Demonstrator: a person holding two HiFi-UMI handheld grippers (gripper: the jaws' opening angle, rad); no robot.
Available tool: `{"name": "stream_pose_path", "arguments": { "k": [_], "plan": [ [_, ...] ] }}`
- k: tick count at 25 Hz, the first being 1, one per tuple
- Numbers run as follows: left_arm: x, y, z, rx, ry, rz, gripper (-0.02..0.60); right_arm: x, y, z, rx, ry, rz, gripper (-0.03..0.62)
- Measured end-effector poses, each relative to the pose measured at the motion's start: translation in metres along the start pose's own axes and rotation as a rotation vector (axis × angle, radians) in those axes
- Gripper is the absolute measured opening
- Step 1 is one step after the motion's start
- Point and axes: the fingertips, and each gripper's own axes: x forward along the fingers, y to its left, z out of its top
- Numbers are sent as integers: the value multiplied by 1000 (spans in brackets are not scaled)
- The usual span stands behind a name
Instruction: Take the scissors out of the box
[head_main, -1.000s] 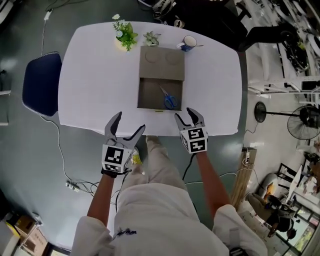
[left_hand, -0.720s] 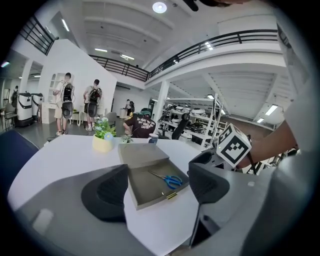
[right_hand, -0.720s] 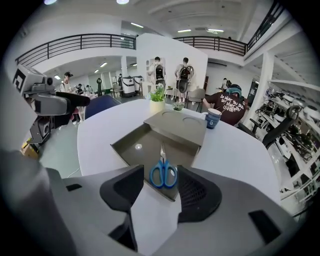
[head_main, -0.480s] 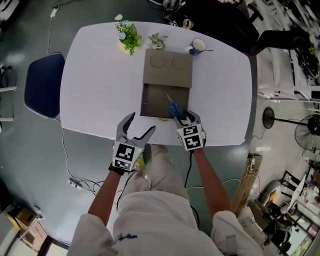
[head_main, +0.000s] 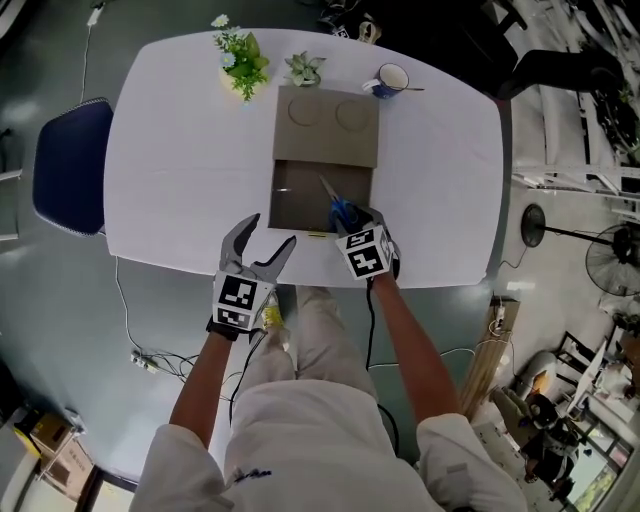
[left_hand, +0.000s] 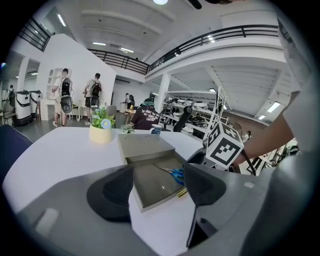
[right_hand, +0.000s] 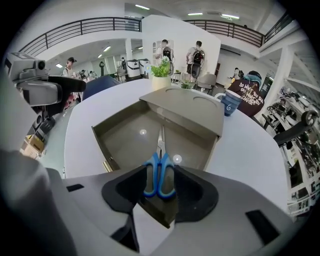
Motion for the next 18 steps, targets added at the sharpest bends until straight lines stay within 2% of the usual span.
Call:
{"name": "stream_pose_path", "arguments": {
  "k": [7, 9, 13, 18],
  "plan": [
    [0, 6, -1, -4, 9, 9, 298, 11, 2, -2, -48, 91, 7, 139],
    [1, 7, -3, -9, 9, 10, 293, 16, 4, -4, -54, 124, 14, 92],
    [2, 3, -6, -9, 11, 3, 285, 25, 2, -6, -83, 194, 15, 94],
    [1, -1, -6, -21, 11, -3, 273, 24, 4, -4, -108, 205, 31, 92]
  ]
}}
